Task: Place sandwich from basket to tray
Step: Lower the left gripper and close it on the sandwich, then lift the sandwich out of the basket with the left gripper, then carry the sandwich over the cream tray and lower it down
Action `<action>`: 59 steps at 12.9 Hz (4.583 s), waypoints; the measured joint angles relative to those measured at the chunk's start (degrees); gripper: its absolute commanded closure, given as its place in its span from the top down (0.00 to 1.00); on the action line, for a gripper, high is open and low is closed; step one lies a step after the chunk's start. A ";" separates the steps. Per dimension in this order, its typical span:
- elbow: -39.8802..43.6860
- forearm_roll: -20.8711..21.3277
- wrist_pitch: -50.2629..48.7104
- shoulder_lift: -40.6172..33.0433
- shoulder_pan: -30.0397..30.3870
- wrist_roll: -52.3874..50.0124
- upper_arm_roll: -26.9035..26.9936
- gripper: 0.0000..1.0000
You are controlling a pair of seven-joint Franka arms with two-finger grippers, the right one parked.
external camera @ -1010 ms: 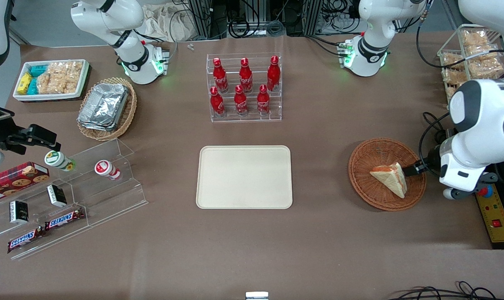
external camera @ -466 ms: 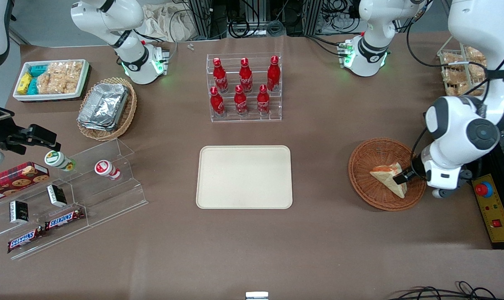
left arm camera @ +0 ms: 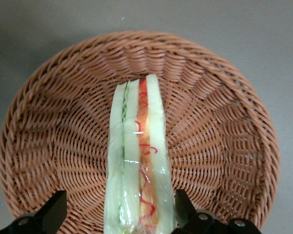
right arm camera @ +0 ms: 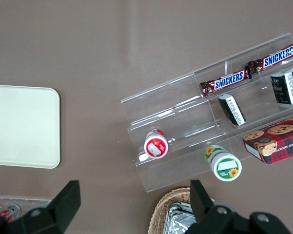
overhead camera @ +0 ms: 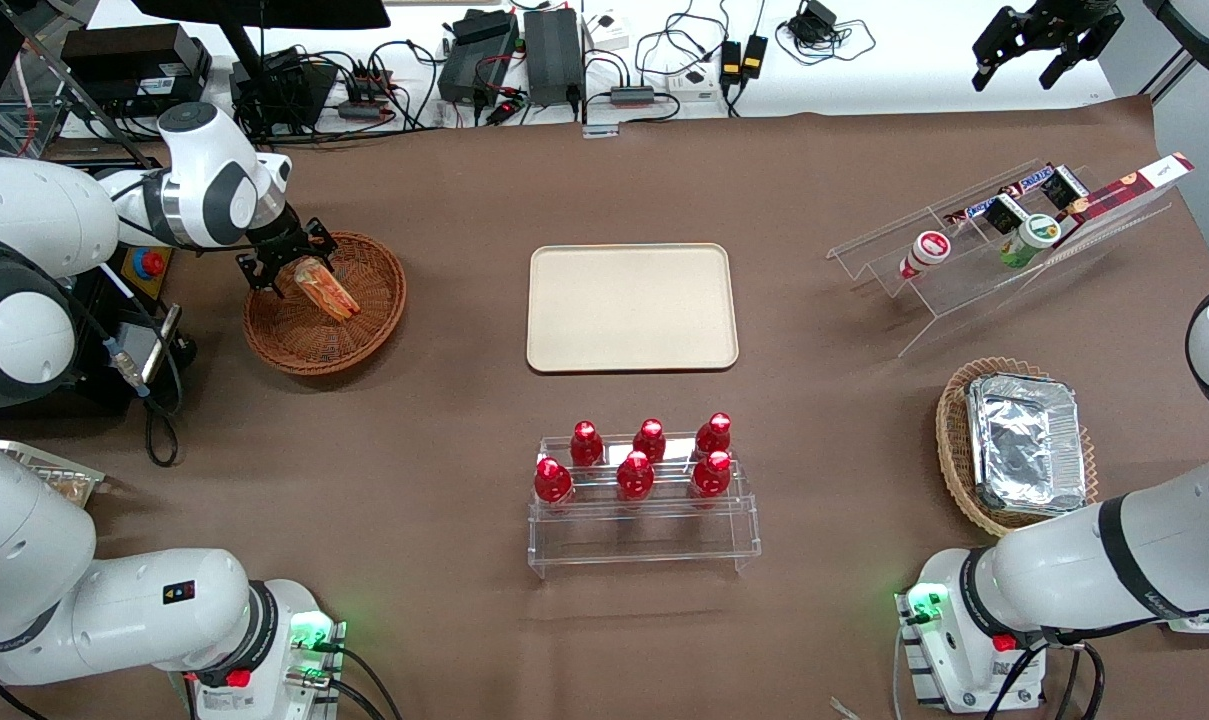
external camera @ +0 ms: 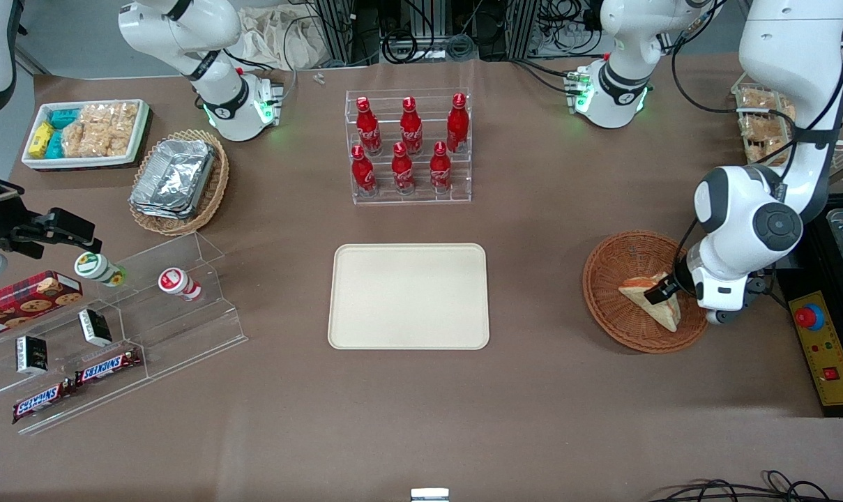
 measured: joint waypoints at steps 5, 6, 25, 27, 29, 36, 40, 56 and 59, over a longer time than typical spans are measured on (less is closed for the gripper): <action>2.90 0.00 1.09 5.44 -0.20 -8.57 -0.41 0.84; 3.57 0.00 1.11 5.92 -0.20 -8.81 -0.46 0.63; 28.66 0.09 -30.29 4.46 -0.76 -6.65 -4.40 0.07; 36.62 0.07 -39.70 4.16 -0.82 -5.92 -7.24 0.00; 42.21 0.04 -44.67 3.99 -0.87 -4.74 -11.03 0.00; 43.50 0.07 -39.97 10.78 -11.22 2.33 -17.20 0.00; 43.32 3.24 -25.57 20.80 -18.12 2.26 -17.21 0.00; 43.89 15.85 -17.65 32.53 -25.58 -6.21 -16.86 1.00; 45.42 15.94 -23.03 28.00 -25.14 -6.37 -16.53 1.00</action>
